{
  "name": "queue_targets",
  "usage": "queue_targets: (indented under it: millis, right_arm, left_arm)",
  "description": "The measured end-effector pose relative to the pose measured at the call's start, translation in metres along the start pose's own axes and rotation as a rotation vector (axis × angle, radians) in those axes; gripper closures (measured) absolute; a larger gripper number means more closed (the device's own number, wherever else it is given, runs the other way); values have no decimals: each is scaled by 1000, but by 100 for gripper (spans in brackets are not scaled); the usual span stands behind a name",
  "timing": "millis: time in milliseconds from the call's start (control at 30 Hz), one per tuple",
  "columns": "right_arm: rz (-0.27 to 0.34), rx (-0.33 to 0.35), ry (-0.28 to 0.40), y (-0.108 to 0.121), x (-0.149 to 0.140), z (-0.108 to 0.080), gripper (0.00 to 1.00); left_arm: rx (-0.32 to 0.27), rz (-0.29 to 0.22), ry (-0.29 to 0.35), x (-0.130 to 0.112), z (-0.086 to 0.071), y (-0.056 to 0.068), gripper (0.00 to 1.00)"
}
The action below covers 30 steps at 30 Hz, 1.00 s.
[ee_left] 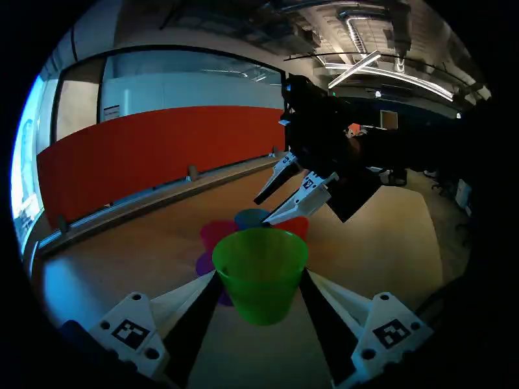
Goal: Pour water
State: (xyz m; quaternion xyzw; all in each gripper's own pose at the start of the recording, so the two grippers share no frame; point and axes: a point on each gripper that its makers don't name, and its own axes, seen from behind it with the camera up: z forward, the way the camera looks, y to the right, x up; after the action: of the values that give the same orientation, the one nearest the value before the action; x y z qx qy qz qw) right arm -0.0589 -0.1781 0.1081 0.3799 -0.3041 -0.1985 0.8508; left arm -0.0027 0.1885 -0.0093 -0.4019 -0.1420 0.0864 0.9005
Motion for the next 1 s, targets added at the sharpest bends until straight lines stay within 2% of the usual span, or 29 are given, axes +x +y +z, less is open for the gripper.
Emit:
queue_targets:
  millis: [500,1000]
  right_arm:
    - [24,25,-68,-5,-1,12,0]
    - [27,32,-105,-5,-3,22,1]
  left_arm:
    - [-1,-7,2,-3,0,-4,17]
    - [1,-20,5,-6,-2,-6,17]
